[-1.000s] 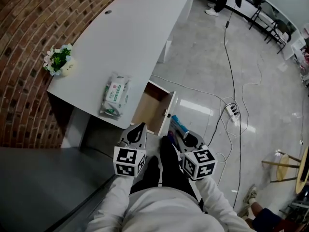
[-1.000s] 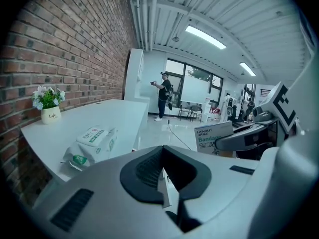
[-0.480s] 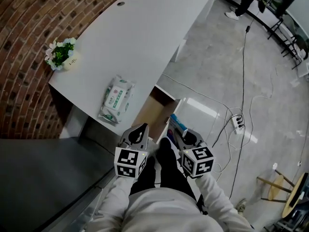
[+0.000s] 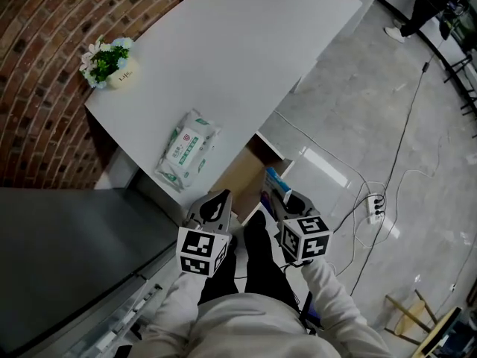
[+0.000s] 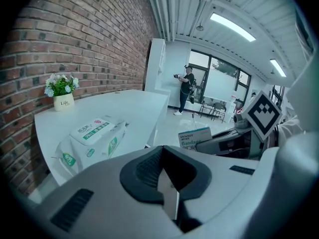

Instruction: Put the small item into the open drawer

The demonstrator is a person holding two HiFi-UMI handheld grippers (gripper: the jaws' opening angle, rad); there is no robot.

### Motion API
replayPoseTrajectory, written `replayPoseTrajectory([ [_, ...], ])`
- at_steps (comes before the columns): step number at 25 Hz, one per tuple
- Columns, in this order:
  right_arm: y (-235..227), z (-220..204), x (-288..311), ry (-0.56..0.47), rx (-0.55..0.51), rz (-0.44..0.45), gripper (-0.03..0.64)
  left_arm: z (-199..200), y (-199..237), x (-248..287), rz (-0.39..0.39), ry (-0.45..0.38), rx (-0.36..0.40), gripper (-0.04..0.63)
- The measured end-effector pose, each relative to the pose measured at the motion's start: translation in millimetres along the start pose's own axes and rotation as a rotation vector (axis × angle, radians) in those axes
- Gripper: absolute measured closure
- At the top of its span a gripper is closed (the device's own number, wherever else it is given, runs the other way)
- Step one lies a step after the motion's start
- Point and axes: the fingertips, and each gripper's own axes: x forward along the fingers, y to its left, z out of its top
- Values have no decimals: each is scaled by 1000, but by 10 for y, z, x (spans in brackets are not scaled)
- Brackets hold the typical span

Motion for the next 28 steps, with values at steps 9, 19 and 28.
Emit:
replayPoseTrajectory([
  [9,-213,-10,529,79,-73,39,532,-103,114,157,70,26,-52,578],
  [19,-370,-126,1141,167,-158,55,532,-178,263,233,133,27,-92,578],
  [28,-351,-306,1628,264,-247,70,532,-269,389,219,178,29,-146,578],
])
